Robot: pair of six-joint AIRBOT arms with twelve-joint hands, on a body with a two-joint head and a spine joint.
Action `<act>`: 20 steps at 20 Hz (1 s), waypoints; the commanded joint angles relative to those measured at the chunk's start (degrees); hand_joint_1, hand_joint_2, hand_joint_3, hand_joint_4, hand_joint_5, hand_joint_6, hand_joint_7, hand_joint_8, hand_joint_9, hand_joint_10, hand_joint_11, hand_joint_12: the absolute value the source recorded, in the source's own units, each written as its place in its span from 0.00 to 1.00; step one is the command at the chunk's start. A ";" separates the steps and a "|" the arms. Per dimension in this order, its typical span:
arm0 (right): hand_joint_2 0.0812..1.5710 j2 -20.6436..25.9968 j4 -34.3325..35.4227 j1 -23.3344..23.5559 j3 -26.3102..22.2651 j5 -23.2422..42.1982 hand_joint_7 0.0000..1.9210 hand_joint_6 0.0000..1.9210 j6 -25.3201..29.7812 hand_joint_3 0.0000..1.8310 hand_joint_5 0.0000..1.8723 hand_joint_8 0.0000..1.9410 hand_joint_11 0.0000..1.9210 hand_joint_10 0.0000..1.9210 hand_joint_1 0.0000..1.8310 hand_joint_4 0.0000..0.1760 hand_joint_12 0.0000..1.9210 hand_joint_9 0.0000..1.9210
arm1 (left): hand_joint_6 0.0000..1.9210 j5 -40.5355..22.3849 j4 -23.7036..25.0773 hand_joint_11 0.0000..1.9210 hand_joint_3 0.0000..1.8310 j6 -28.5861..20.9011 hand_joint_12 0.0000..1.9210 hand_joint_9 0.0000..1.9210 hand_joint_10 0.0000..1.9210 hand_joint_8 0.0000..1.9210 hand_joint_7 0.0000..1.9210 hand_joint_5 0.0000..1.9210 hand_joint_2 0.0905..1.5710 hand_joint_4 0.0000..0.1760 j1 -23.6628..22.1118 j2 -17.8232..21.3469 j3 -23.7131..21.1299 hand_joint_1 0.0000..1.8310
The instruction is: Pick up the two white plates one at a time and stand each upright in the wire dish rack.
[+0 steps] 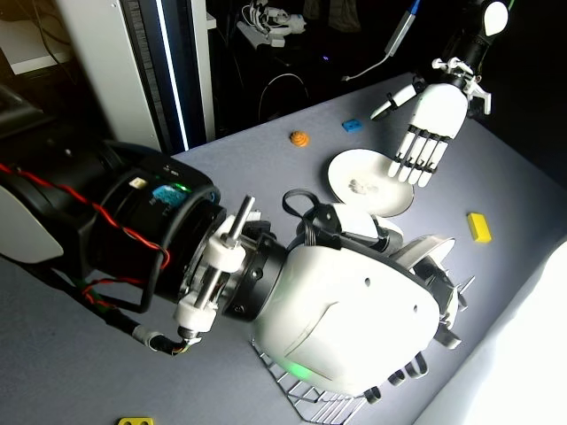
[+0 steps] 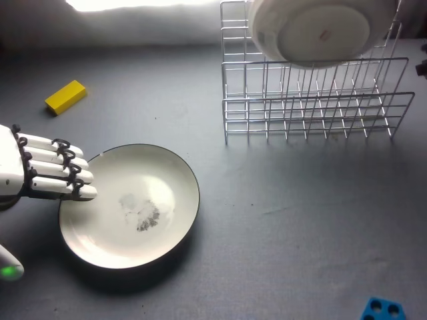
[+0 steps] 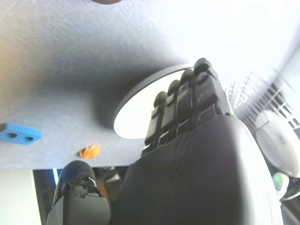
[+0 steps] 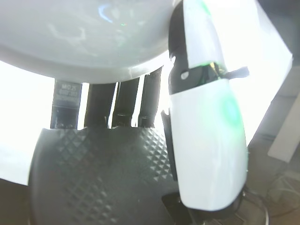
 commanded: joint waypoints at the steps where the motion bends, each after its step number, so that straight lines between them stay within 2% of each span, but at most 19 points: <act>1: 0.67 0.36 2.05 0.44 0.66 9.02 0.59 0.47 1.80 0.00 0.54 0.42 0.50 0.00 0.68 0.00 0.54 0.71 | 0.00 -1.48 -2.93 0.00 0.00 0.09 0.00 0.00 0.00 0.00 0.00 0.00 0.60 0.00 0.07 -0.09 0.27 0.00; 2: 0.67 0.08 1.53 0.15 1.18 9.18 0.59 0.45 2.01 0.00 0.55 0.42 0.50 0.00 0.68 0.04 0.53 0.71 | 0.00 -1.47 -2.93 0.00 0.00 0.09 0.00 0.00 0.00 0.00 0.00 0.00 0.61 0.00 0.08 -0.12 0.27 0.00; 4: 0.67 -0.68 -0.06 -0.77 2.70 10.34 0.58 0.44 3.33 0.00 0.56 0.42 0.50 0.00 0.68 0.06 0.53 0.71 | 0.00 -1.34 -2.92 0.00 0.00 0.09 0.00 0.00 0.00 0.00 0.00 0.00 0.60 0.00 0.27 -0.16 0.27 0.00; 6: 0.67 -1.10 -0.47 -1.69 3.66 11.59 0.59 0.45 3.50 0.00 0.55 0.42 0.49 0.00 0.68 0.05 0.54 0.70 | 0.00 -1.18 -2.92 0.00 0.00 0.09 0.00 0.00 0.00 0.00 0.00 0.00 0.60 0.00 0.53 -0.24 0.27 0.00; 7: 0.67 -1.23 -0.56 -1.98 4.01 12.00 0.58 0.45 3.78 0.00 0.55 0.43 0.49 0.00 0.68 0.00 0.54 0.70 | 0.00 -1.11 -2.92 0.00 0.00 0.09 0.00 0.00 0.00 0.00 0.00 0.00 0.60 0.00 0.72 -0.30 0.27 0.00; 11: 0.67 -1.89 -1.89 -2.76 4.79 12.72 0.58 0.46 4.07 0.00 0.54 0.44 0.49 0.00 0.68 0.00 0.55 0.70 | 0.00 -0.90 -2.92 0.00 0.00 0.09 0.00 0.00 0.00 0.00 0.00 0.00 0.61 0.00 1.28 -0.43 0.35 0.00; 14: 0.67 -2.44 -1.89 -3.19 5.66 12.83 0.58 0.45 4.36 0.00 0.54 0.43 0.49 0.00 0.68 0.00 0.53 0.70 | 0.00 -0.77 -2.92 0.00 0.00 0.09 0.00 0.00 0.00 0.00 0.00 0.00 0.60 0.00 1.44 -0.64 0.68 0.00; 16: 0.67 -3.10 -1.89 -3.57 6.60 12.60 0.59 0.45 5.03 0.00 0.55 0.42 0.49 0.00 0.68 0.04 0.53 0.70 | 0.00 -0.77 -2.93 0.00 0.00 0.09 0.00 0.00 0.00 0.00 0.00 0.00 0.61 0.00 1.43 -0.70 0.84 0.00; 18: 0.67 -3.62 -1.89 -3.95 7.13 12.48 0.59 0.45 5.21 0.00 0.55 0.41 0.49 0.00 0.68 0.03 0.53 0.70 | 0.00 -0.77 -2.94 0.00 0.00 0.09 0.00 0.00 0.00 0.00 0.00 0.00 0.61 0.00 1.36 -0.74 1.03 0.00; 20: 0.68 -3.90 -1.89 -4.24 7.20 12.48 0.57 0.48 5.16 0.00 0.53 0.45 0.48 0.00 0.67 0.01 0.53 0.69 | 0.00 -0.77 -2.95 0.00 0.00 0.09 0.00 0.00 0.00 0.00 0.00 0.00 0.61 0.00 1.19 -0.74 1.23 0.00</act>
